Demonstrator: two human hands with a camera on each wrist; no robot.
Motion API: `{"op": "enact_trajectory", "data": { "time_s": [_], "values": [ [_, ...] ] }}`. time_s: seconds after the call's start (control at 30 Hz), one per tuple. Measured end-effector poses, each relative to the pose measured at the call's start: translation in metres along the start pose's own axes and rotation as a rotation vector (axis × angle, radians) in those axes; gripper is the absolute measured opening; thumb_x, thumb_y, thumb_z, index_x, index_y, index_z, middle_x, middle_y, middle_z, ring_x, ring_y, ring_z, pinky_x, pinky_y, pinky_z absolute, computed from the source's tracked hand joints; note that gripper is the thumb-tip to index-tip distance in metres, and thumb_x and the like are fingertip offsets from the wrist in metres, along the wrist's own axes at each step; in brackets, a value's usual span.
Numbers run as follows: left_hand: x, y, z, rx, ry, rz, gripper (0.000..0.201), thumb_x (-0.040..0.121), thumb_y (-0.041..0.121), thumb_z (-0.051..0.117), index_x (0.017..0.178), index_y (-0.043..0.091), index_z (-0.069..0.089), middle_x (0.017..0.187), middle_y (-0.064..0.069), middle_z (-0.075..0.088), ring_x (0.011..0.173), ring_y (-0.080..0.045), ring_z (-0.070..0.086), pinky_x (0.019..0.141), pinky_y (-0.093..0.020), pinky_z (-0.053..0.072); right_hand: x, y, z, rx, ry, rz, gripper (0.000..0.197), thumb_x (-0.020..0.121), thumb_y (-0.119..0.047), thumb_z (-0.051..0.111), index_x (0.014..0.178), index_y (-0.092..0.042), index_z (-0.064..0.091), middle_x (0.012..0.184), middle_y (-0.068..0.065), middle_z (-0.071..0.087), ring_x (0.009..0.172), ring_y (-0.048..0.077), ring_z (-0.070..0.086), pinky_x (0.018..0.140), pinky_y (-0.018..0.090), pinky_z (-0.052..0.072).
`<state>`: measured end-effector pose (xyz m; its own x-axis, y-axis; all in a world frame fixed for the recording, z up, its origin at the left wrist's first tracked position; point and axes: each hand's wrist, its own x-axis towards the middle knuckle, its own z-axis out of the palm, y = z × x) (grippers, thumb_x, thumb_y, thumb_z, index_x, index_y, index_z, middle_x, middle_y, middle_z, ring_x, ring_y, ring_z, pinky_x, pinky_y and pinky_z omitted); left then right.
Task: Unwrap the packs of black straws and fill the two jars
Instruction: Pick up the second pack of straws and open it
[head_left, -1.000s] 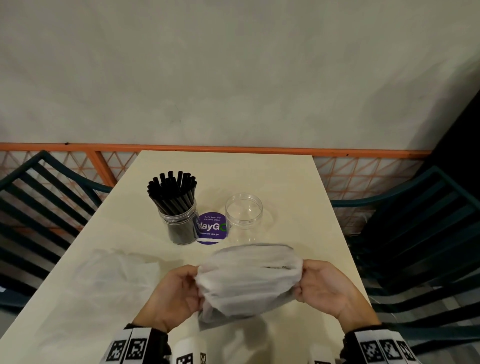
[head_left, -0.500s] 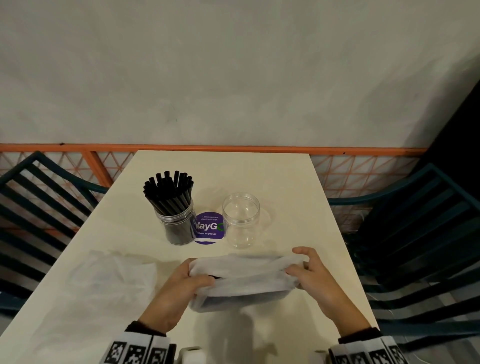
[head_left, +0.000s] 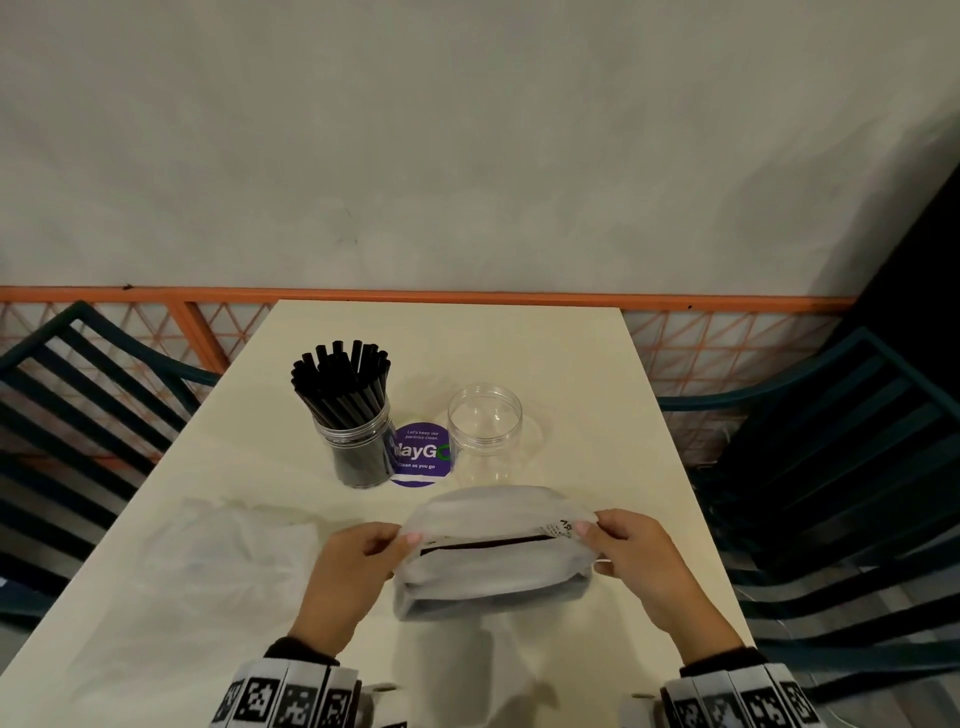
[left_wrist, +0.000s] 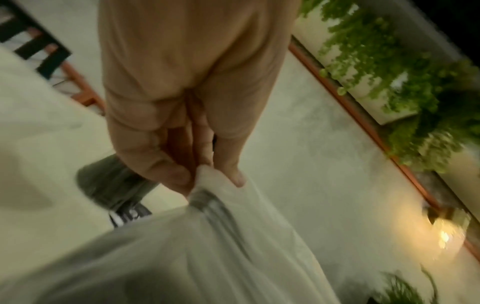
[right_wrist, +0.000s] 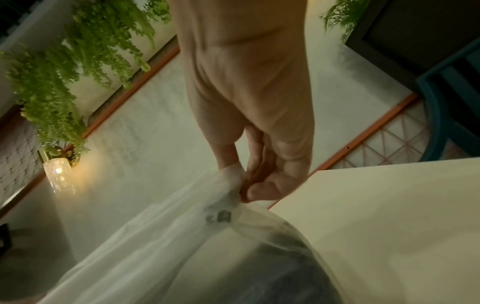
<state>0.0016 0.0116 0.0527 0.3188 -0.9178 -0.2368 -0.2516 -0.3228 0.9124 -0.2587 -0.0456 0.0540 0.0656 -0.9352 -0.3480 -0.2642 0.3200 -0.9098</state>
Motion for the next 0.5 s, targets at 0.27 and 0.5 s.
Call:
{"op": "enact_trajectory", "data": {
  "time_s": [0.27,0.5],
  "values": [
    [0.0,-0.009,0.001,-0.406,-0.191,-0.345,0.026,0.092,0.013,0.047,0.081,0.004,0.068,0.06,0.0,0.062,0.061,-0.013,0.05,0.054,-0.022,0.039,-0.002,0.003,0.004,0.36,-0.172,0.365,0.022,0.093,-0.014,0.049,0.077,-0.015,0.064,0.071,-0.001,0.059,0.062,0.011,0.046,0.055,0.023,0.029],
    [0.003,-0.013,-0.004,-0.688,-0.209,-0.479,0.029,0.083,0.005,0.045,0.056,0.011,0.055,0.059,-0.006,0.046,0.05,-0.011,0.045,0.057,-0.027,0.03,0.0,-0.001,-0.011,0.545,-0.264,0.516,0.03,0.08,-0.022,0.047,0.064,-0.013,0.071,0.059,-0.001,0.059,0.045,0.009,0.042,0.044,0.019,0.033]
  ]
}}
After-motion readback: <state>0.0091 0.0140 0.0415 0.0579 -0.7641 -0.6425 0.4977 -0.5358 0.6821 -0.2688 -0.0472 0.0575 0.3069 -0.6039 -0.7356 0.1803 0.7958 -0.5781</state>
